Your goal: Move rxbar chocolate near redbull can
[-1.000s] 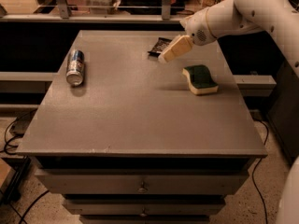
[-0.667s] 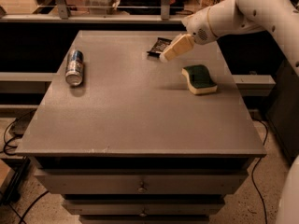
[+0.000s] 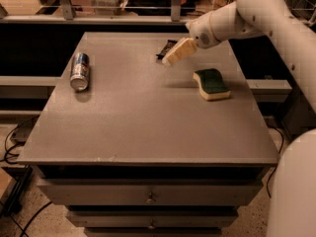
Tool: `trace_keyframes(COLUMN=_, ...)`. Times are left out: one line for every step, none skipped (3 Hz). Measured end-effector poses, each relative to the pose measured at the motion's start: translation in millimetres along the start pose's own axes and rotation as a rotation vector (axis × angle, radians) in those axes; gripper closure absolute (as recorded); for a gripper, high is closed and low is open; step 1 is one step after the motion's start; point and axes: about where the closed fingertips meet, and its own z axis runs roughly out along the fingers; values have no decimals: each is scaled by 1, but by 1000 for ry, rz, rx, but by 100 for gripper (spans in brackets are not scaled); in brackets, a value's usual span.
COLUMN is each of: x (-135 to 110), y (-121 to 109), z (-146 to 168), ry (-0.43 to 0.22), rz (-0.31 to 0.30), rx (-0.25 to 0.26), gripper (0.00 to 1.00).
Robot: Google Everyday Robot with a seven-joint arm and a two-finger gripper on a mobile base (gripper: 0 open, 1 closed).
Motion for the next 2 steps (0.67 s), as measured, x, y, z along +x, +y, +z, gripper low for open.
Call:
trace_keyframes(x=5, y=-16, z=19, ry=-29, rz=24, rx=17, gripper=0)
trace_keyframes(x=10, y=-31, z=37, ry=-51, rz=58, rx=41, gripper=0)
